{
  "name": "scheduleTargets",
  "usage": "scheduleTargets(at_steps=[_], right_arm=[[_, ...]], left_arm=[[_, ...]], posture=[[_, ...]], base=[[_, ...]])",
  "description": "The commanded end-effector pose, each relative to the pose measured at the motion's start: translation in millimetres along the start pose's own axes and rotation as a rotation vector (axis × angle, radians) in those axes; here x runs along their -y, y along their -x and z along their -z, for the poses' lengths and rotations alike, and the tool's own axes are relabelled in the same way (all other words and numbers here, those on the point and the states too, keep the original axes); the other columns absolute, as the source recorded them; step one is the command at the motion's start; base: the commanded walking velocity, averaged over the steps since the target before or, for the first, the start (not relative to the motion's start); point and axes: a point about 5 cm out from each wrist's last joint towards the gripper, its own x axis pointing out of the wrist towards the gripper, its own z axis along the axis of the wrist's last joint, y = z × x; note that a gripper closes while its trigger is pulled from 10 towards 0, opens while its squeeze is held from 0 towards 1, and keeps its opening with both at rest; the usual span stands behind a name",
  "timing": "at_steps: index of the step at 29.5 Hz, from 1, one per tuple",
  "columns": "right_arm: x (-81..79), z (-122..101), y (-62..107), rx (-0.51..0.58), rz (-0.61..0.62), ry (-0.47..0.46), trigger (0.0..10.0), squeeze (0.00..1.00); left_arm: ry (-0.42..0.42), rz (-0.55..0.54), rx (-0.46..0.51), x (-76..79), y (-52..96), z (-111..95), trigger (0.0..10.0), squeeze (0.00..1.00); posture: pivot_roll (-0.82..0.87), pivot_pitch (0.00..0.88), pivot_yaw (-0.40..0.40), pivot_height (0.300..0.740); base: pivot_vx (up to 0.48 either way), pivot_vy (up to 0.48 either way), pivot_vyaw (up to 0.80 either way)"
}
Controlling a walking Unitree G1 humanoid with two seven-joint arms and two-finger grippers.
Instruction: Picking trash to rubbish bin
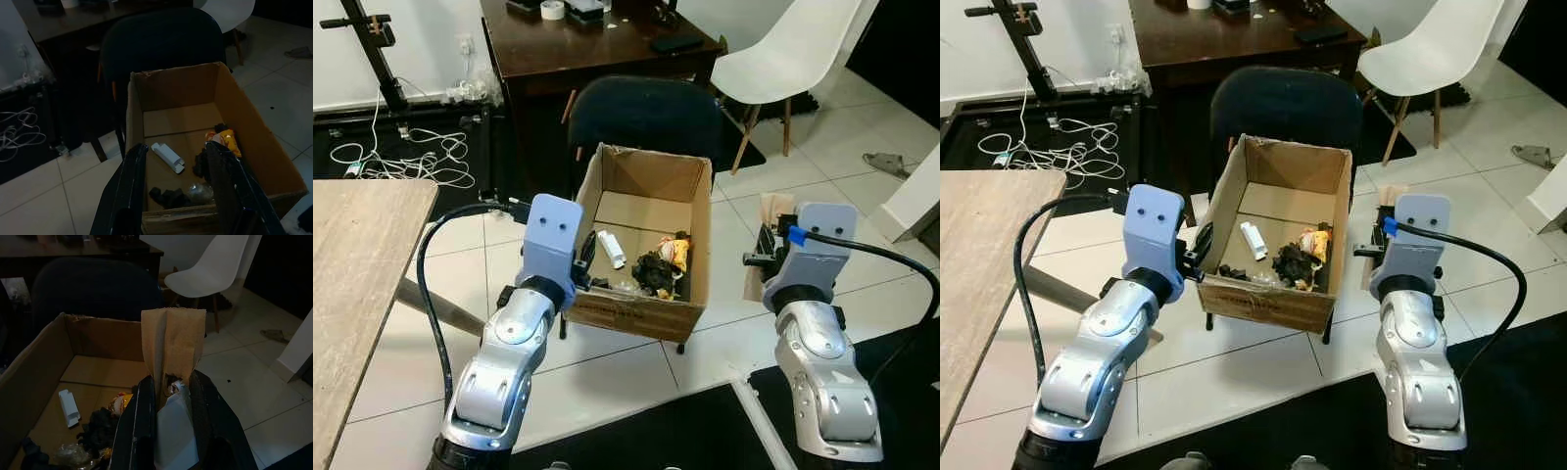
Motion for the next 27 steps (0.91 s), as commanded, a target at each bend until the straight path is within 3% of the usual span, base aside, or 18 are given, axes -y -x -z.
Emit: scheduleTargets(at_steps=[1,5,14,17,18,21,27], right_arm=[[0.3,8,1.6,-0.034,-0.001,-0.001,10.0,0.0],[3.0,11,-0.7,-0.039,0.008,-0.006,10.0,0.0],[10.1,20,-3.8,-0.066,0.002,0.041,10.0,0.0],[17.7,28,-12.9,-0.078,0.003,0.063,10.0,0.0],[29.4,32,-26.7,-0.087,0.025,0.089,10.0,0.0],[41.5,33,-43.7,-0.086,0.044,0.115,10.0,0.0],[51.1,41,-62.7,-0.103,0.034,0.049,10.0,0.0]], left_arm=[[-0.014,0.003,-0.025,2.0,-0.7,7,10.0,0.0],[-0.053,0.024,-0.021,5.5,-4.1,8,10.0,0.0],[-0.05,0.059,-0.027,10.1,-13.0,9,10.0,0.0],[-0.105,0.083,-0.005,14.5,-19.1,10,10.0,0.0],[-0.142,0.102,0.015,15.9,-26.1,10,10.0,0.0],[-0.147,0.105,0.032,9.4,-35.4,7,10.0,0.0],[-0.184,0.102,0.035,-2.4,-48.4,7,10.0,0.0]], posture=[[0.04,0.183,0.002,0.74],[0.04,0.185,0.011,0.74],[0.04,0.191,0.022,0.74],[0.05,0.204,0.031,0.74],[0.05,0.212,0.04,0.74],[0.05,0.25,0.085,0.74],[0.03,0.296,0.121,0.74]], base=[[0.0,0.0,0.0],[0.0,0.0,0.0],[0.0,0.0,0.0],[0.0,0.0,0.0],[0.0,0.0,0.0],[0.0,0.0,0.0],[0.0,0.0,0.0]])
